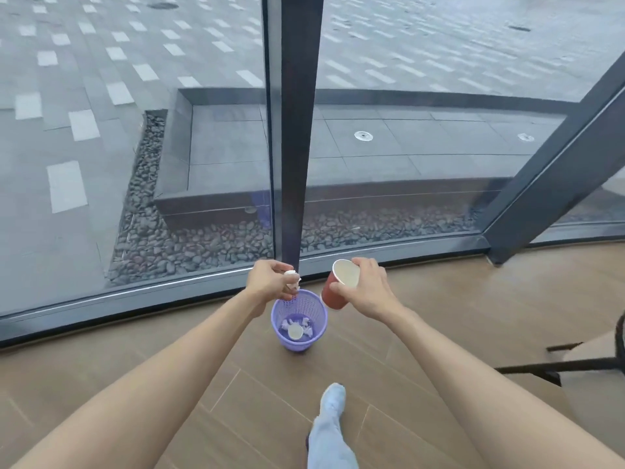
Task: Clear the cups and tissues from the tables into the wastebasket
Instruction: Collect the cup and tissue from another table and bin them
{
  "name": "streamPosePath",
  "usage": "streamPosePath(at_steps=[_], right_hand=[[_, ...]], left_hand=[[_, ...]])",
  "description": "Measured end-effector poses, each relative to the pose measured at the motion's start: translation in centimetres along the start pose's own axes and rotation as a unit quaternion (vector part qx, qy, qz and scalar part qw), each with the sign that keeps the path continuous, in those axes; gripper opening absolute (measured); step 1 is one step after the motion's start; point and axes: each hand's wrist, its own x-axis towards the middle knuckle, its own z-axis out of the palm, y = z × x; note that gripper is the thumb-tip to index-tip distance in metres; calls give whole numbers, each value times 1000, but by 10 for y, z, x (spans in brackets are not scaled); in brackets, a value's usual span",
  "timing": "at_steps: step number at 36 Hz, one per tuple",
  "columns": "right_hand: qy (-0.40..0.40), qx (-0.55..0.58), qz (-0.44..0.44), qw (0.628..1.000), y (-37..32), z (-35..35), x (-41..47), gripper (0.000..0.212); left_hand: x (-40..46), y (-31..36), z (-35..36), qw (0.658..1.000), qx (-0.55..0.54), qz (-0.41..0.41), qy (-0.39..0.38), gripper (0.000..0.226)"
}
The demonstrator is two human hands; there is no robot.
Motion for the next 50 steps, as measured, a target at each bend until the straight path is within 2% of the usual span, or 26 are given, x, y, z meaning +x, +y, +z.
streamPosePath(at_steps=[9, 18, 22, 25, 34, 39, 50], right_hand=[[-51, 2, 9, 999, 25, 5, 145, 77], [-148, -28, 62, 987, 71, 61, 227, 78], [-168, -29, 83, 982, 102, 115, 246, 75], [-166, -14, 132, 977, 126, 168, 260, 76], [-137, 8, 213, 967, 200, 339, 299, 80], [-125, -10, 189, 974, 244, 424, 326, 82], [-93, -38, 114, 988, 313, 561, 370, 89]], left_hand=[[116, 18, 16, 995, 68, -45, 58, 24], [206, -35, 45, 982, 144, -108, 63, 22], [246, -80, 53, 975, 171, -135, 45, 25], [280, -123, 59, 970, 191, -146, 31, 28], [384, -263, 82, 970, 164, -175, 52, 9], [433, -346, 102, 959, 233, -153, 42, 6], [524, -484, 153, 950, 269, -146, 59, 31]])
